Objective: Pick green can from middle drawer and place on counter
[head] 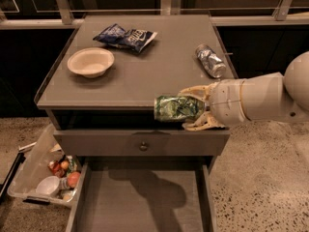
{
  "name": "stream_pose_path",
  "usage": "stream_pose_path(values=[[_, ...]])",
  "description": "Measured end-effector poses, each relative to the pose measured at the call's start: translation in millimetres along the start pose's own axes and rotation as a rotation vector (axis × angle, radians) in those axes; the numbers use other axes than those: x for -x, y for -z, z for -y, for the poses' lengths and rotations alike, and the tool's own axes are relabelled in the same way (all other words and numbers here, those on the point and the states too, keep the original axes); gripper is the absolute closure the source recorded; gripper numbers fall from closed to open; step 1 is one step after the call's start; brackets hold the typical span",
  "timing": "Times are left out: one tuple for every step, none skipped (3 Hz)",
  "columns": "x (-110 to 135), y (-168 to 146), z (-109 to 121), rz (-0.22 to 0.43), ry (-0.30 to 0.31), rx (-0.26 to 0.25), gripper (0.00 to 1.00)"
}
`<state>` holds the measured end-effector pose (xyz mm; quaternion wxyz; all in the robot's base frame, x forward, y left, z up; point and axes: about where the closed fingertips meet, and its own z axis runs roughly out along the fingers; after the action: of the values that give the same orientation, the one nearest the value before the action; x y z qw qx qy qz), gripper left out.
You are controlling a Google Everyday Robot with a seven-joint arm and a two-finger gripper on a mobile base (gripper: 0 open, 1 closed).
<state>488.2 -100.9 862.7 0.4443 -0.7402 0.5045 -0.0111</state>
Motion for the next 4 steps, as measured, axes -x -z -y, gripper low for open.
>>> stream_pose_path(values=[[0.0, 0.0, 0.0, 0.0, 0.0, 0.0, 1.0], [-6.1, -11.3, 20.8, 0.036, -0.042, -0.032, 1.0], [-10.2, -36.2, 50.1, 0.134, -0.089, -0.03, 1.0], [-8.8, -64.2, 78.5, 0.242, -0.13, -0.002, 1.0]])
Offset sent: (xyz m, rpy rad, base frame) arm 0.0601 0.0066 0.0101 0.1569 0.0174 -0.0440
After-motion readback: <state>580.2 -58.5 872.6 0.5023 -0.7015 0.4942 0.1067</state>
